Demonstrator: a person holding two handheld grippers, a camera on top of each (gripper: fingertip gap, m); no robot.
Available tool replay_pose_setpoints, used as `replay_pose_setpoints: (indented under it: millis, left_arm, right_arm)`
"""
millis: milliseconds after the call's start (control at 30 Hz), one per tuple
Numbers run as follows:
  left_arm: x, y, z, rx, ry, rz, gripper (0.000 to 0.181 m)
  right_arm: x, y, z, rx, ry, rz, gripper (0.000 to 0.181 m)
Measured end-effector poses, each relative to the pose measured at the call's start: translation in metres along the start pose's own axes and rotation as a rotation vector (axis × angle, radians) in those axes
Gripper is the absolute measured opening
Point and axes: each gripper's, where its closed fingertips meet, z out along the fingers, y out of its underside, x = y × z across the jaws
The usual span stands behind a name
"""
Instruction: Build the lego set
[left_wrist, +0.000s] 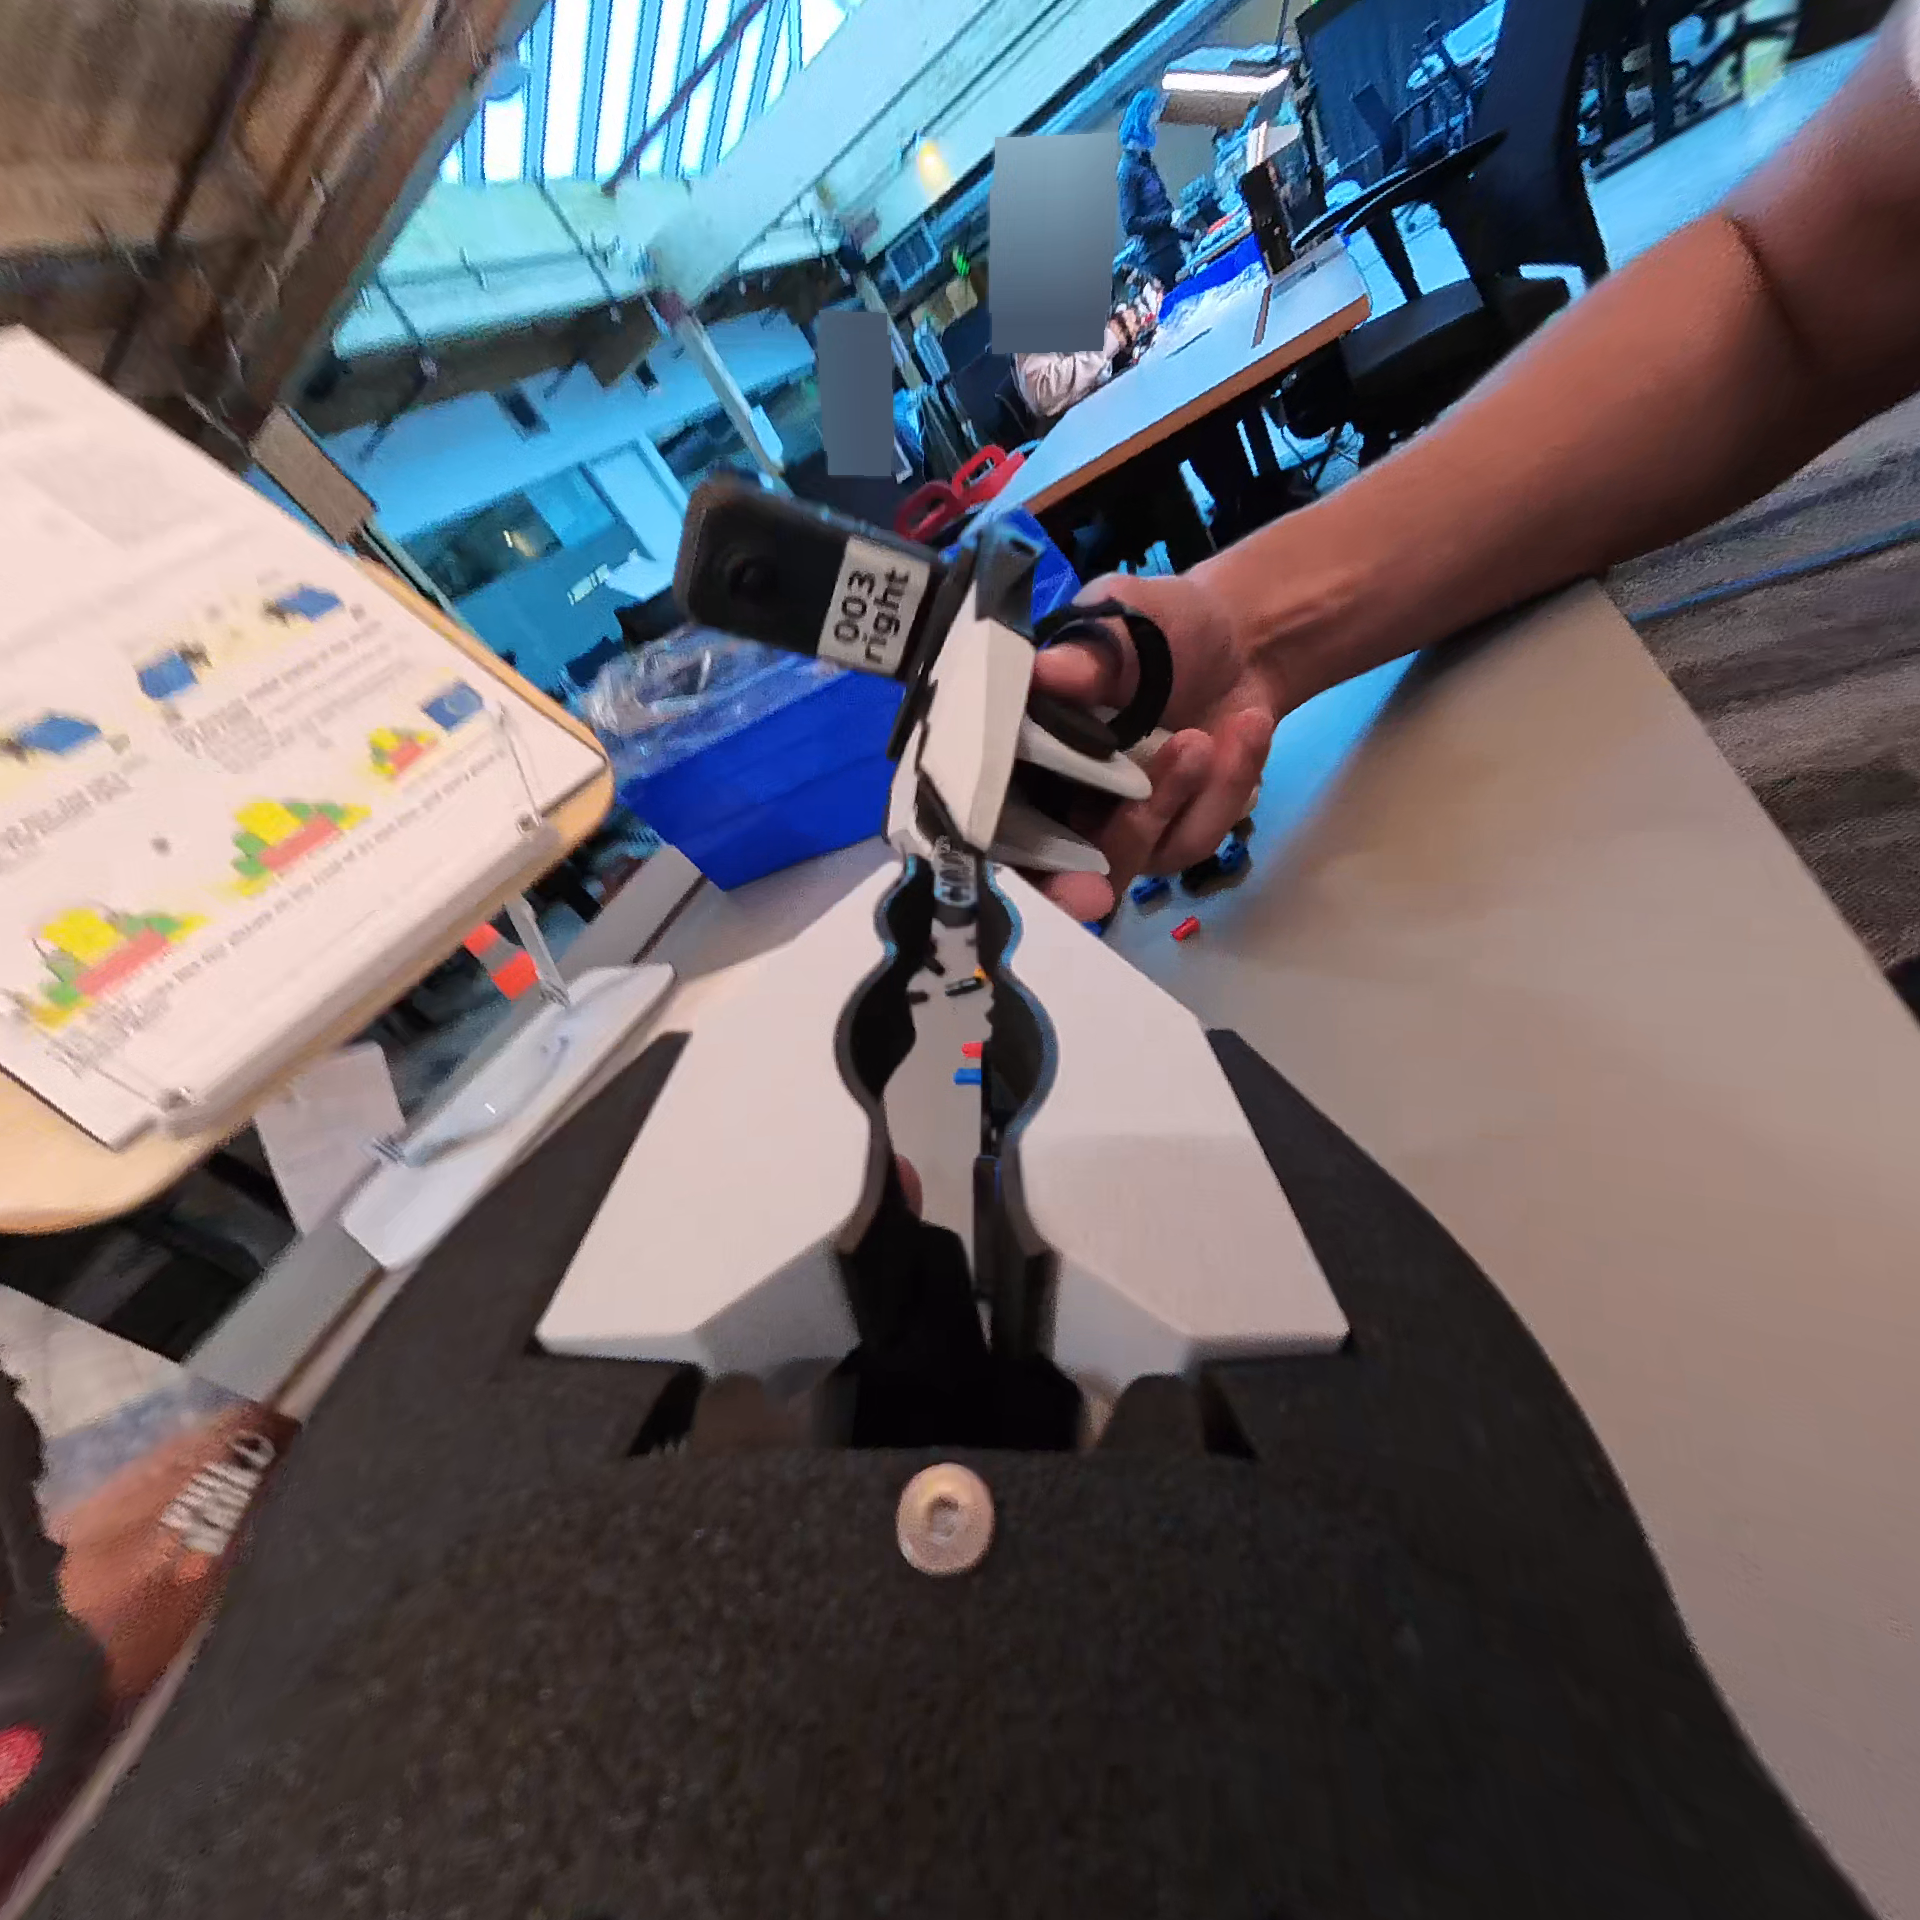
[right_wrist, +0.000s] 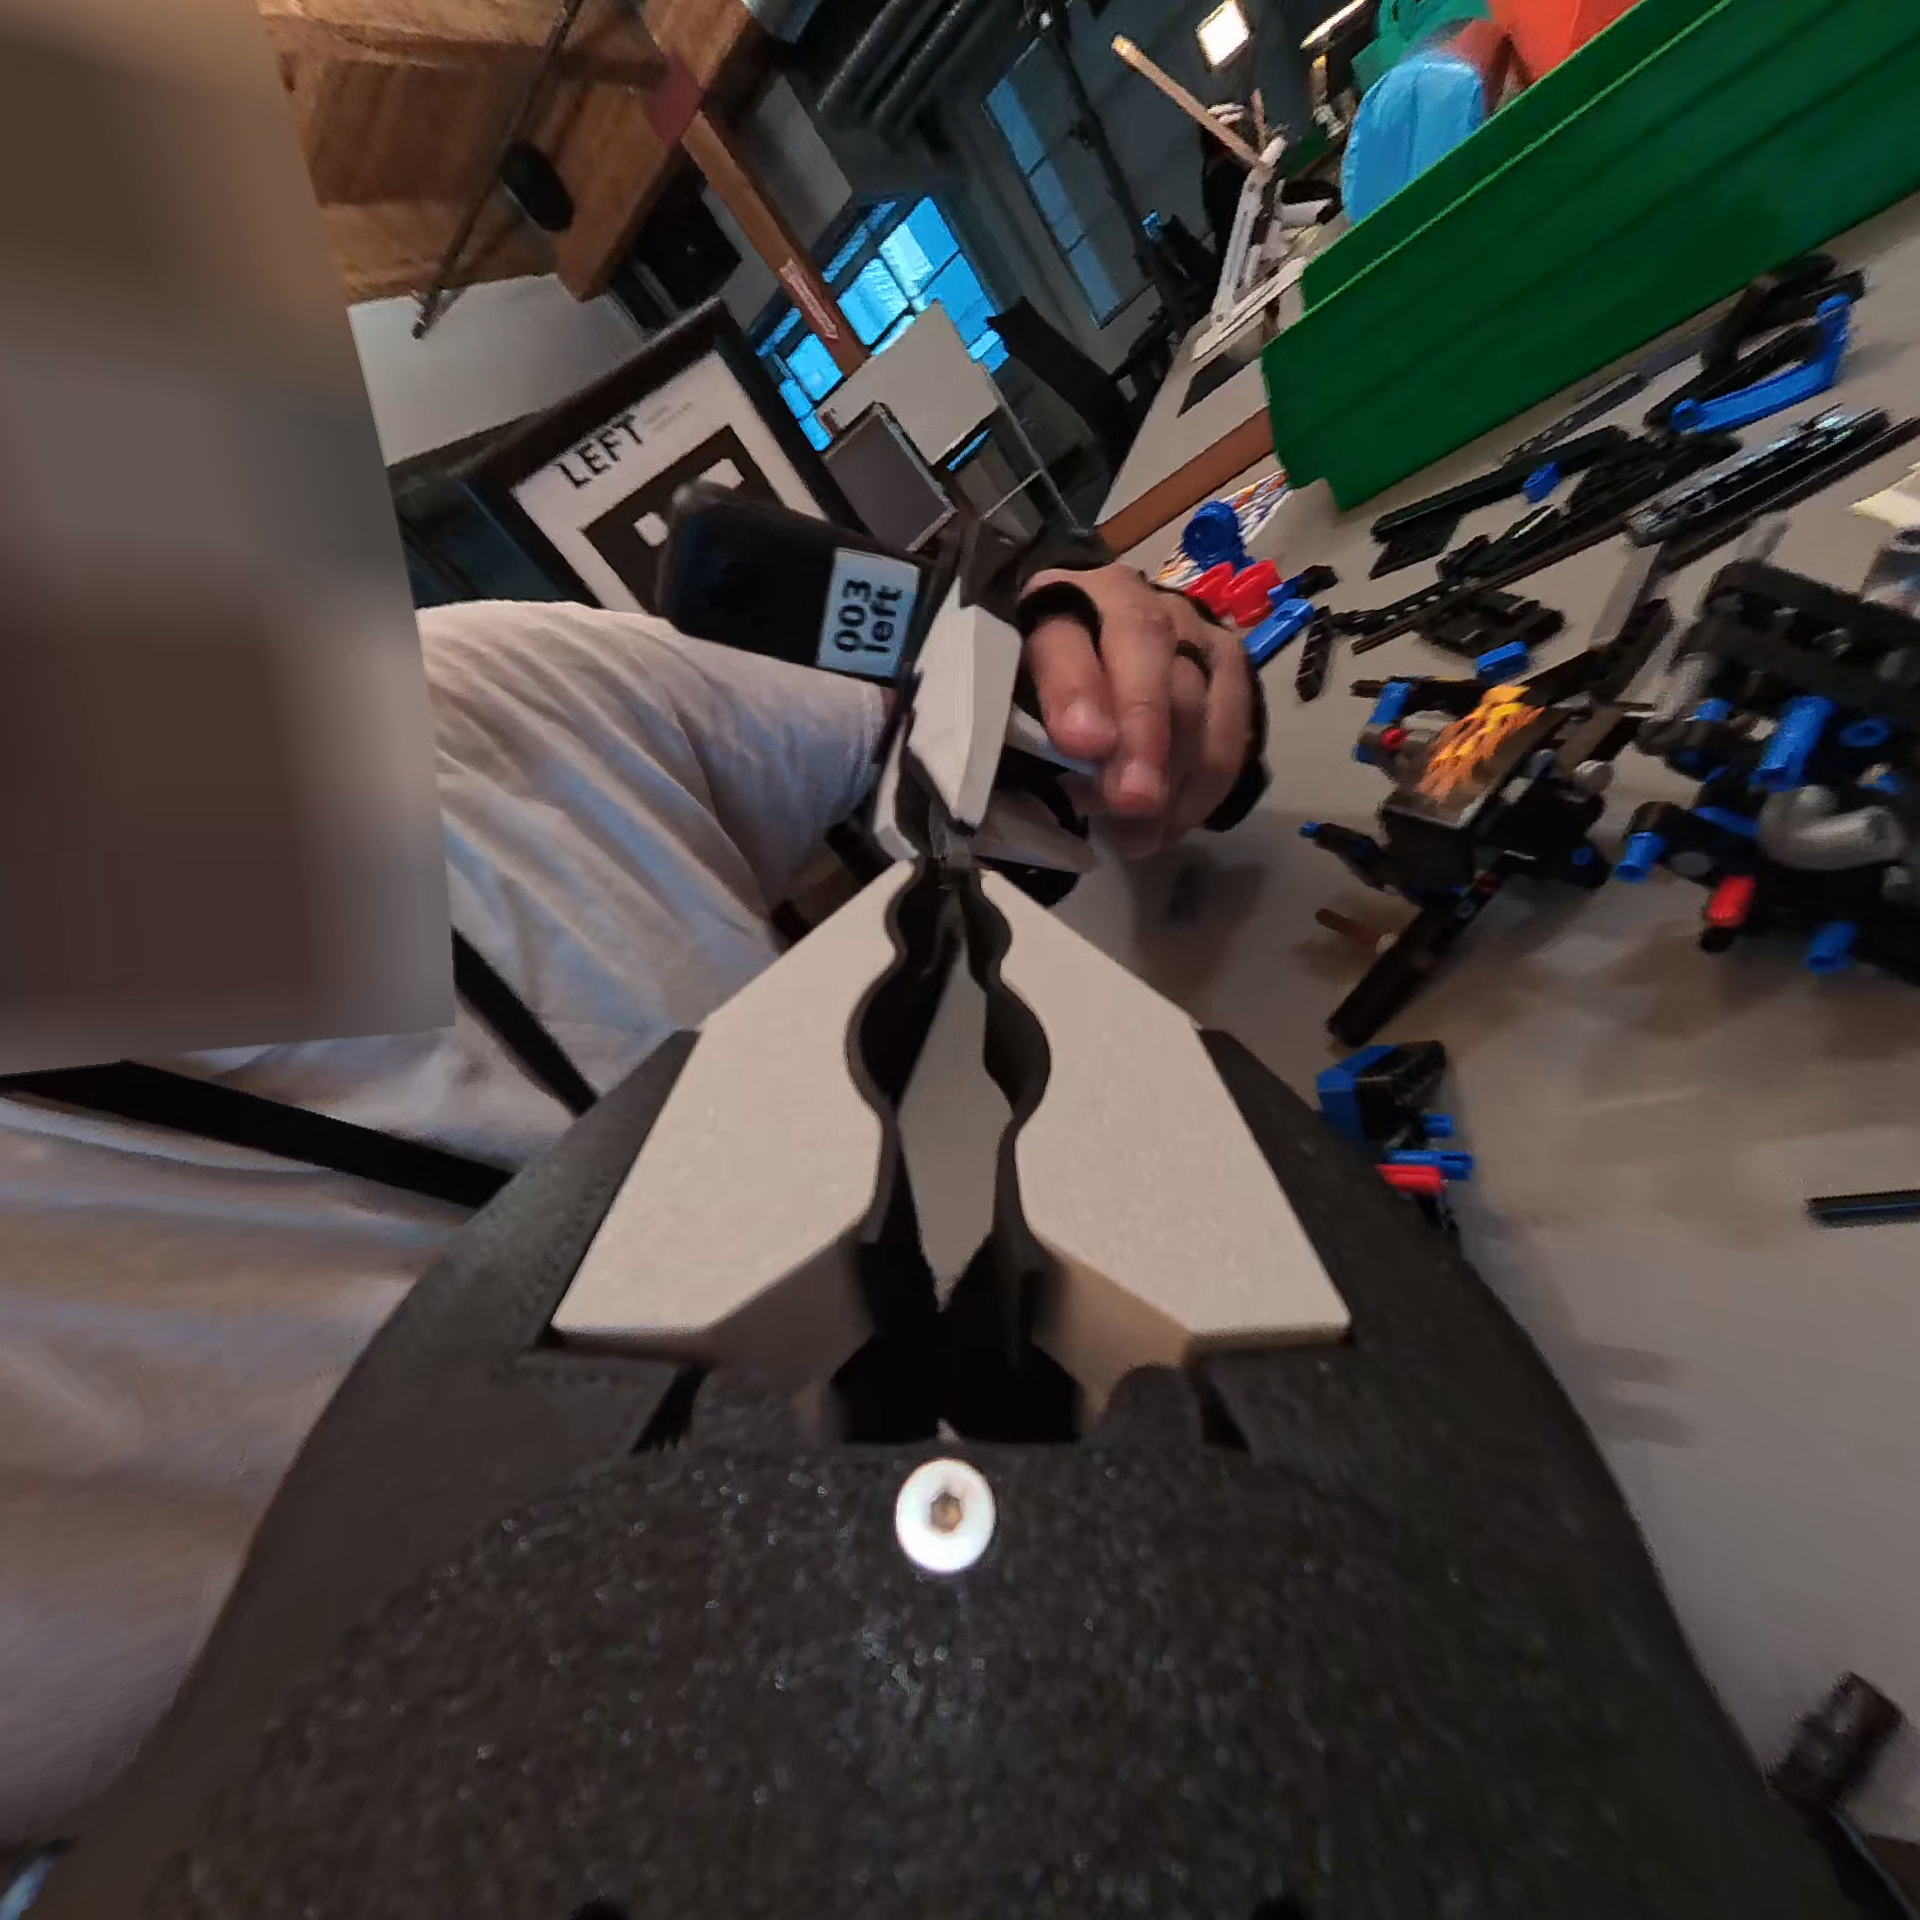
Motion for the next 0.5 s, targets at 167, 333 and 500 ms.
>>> replay_pose_setpoints:
  millis: [167,333,500]
  left_arm:
    - [-0.004,0.012,0.004,-0.085,0.113,-0.362,0.008]
    - [-0.001,0.013,0.004,-0.078,0.241,-0.621,0.006]
    - [0.001,0.01,0.003,-0.054,0.27,-0.67,0.001]
  right_arm:
    - [0.018,0.0,-0.008,-0.056,0.215,-0.249,0.003]
    - [0.014,-0.003,-0.007,-0.046,0.251,-0.386,0.003]
    - [0.014,-0.002,-0.007,-0.043,0.232,-0.358,0.003]
